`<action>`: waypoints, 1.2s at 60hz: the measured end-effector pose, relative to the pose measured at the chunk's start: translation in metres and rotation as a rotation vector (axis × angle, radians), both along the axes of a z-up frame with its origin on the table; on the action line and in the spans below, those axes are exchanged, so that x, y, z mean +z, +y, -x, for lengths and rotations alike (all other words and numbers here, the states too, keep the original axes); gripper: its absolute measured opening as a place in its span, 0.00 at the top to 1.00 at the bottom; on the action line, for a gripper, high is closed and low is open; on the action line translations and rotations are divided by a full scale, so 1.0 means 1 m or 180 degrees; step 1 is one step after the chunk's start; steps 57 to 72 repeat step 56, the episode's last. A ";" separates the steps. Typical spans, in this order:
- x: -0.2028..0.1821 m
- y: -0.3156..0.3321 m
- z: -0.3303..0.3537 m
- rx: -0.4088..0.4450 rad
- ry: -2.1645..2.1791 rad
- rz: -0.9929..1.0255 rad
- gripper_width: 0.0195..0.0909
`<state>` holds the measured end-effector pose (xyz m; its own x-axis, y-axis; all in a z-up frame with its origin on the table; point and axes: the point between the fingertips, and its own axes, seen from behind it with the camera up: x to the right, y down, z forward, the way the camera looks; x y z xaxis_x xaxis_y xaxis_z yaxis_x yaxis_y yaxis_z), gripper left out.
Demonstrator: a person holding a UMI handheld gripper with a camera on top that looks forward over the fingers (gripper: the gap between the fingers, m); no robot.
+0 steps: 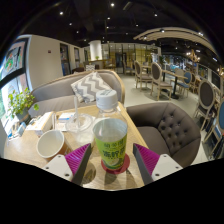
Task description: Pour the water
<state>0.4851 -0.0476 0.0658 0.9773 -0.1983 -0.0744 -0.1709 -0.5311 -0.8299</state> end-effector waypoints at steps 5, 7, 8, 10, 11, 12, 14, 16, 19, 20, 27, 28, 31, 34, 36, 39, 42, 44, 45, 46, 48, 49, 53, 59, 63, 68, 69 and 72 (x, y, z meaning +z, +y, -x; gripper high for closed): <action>0.018 -0.024 0.006 -0.0021 -0.0025 0.0056 0.07; 0.028 -0.032 0.010 -0.0009 -0.0009 0.0068 0.07; 0.033 -0.038 0.013 -0.0006 0.0008 0.0073 0.08; 0.042 -0.051 0.022 0.0027 0.0045 0.0103 0.08; 0.047 -0.058 0.027 0.0050 0.0060 0.0116 0.08; 0.052 -0.064 0.030 0.0066 0.0072 0.0125 0.08; 0.061 -0.078 0.036 0.0073 0.0078 0.0151 0.08; 0.070 -0.089 0.041 0.0100 0.0053 0.0169 0.08; 0.085 -0.108 0.047 0.0129 -0.0013 0.0176 0.08; 0.089 -0.114 0.049 0.0147 -0.0047 0.0190 0.08; 0.111 -0.151 0.053 0.0204 -0.0260 0.0259 0.08; 0.115 -0.154 0.056 0.0210 -0.0273 0.0268 0.08; 0.122 -0.165 0.062 0.0214 -0.0292 0.0274 0.09; 0.126 -0.173 0.062 0.0199 -0.0294 0.0271 0.08; 0.129 -0.179 0.065 0.0185 -0.0296 0.0272 0.08; 0.133 -0.185 0.068 0.0184 -0.0312 0.0279 0.08; 0.135 -0.189 0.070 0.0168 -0.0273 0.0277 0.08; 0.136 -0.190 0.071 0.0153 -0.0242 0.0273 0.08; 0.136 -0.191 0.072 0.0151 -0.0244 0.0274 0.08; 0.136 -0.192 0.072 0.0153 -0.0256 0.0277 0.07; 0.136 -0.193 0.072 0.0159 -0.0283 0.0286 0.08; 0.136 -0.193 0.072 0.0164 -0.0289 0.0292 0.08; 0.133 -0.193 0.074 0.0196 -0.0309 0.0322 0.07; 0.131 -0.193 0.077 0.0238 -0.0335 0.0348 0.07; 0.131 -0.193 0.077 0.0238 -0.0335 0.0348 0.07; 0.131 -0.193 0.077 0.0238 -0.0335 0.0348 0.07; 0.131 -0.193 0.077 0.0238 -0.0335 0.0348 0.07; 0.131 -0.193 0.077 0.0238 -0.0335 0.0348 0.07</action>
